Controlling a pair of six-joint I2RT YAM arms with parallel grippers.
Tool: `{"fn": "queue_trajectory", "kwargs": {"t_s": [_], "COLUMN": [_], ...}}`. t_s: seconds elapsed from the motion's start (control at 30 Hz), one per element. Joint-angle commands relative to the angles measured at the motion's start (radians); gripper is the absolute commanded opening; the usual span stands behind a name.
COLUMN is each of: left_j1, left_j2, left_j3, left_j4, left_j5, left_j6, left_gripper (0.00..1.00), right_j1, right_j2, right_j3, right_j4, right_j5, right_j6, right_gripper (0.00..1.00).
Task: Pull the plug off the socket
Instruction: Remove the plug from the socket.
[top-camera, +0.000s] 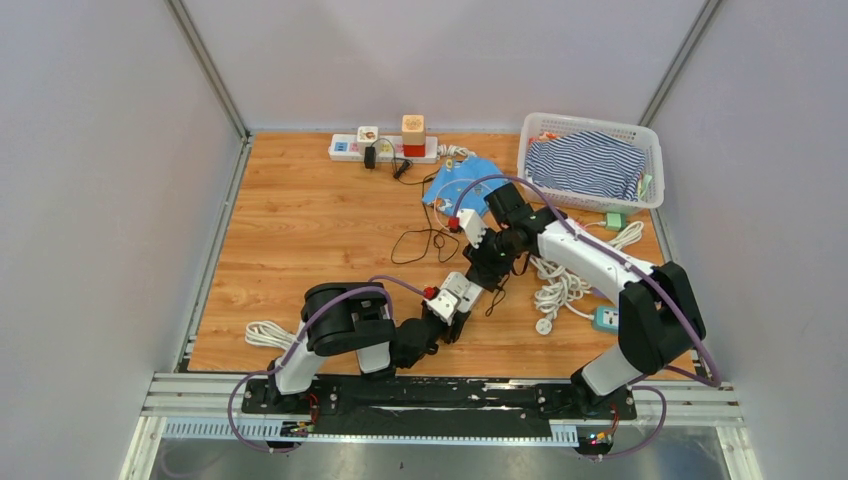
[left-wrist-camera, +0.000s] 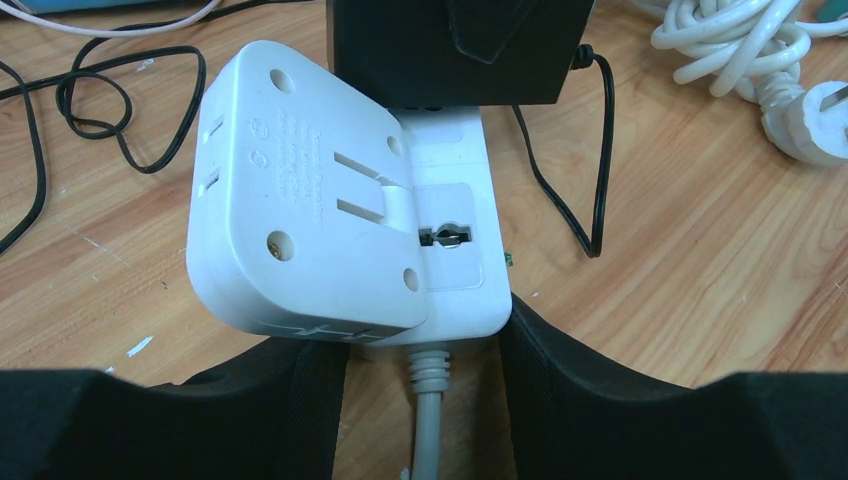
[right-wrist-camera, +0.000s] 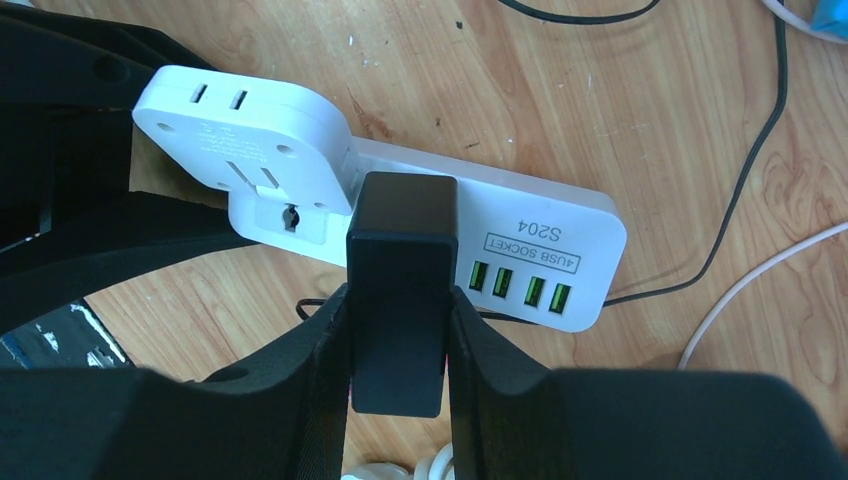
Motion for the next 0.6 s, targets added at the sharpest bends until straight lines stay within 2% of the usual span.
{"fn": "queue_trajectory", "kwargs": {"t_s": [0.0,0.1,0.3,0.4,0.57], "left_j1": [0.006,0.006,0.006,0.006,0.006], "left_j2": [0.019,0.022,0.021,0.021,0.021], "left_j3": [-0.021,-0.02,-0.018,-0.018,-0.018], "left_j4": [-0.001,-0.002,-0.002,-0.002,-0.002], "left_j5": [-0.036,-0.035,-0.037,-0.037,-0.042], "left_j6": [-0.007,-0.007,-0.007,-0.007,-0.008], "left_gripper": [0.0,0.0,0.0,0.0,0.0], "right_j1": [-0.001,-0.008,0.04,0.14,0.155], "right_j2": [-0.005,0.021,-0.031,-0.07,-0.024], "right_j3": [-0.005,-0.002,-0.015,-0.065,-0.062], "right_j4": [0.003,0.011,-0.054,0.018,0.114], "right_j5": [0.183,0.246,-0.073,0.066,0.44], "right_j6": [0.03,0.048,-0.057,-0.064,0.009], "right_gripper": [0.0,0.0,0.0,0.0,0.0]}}
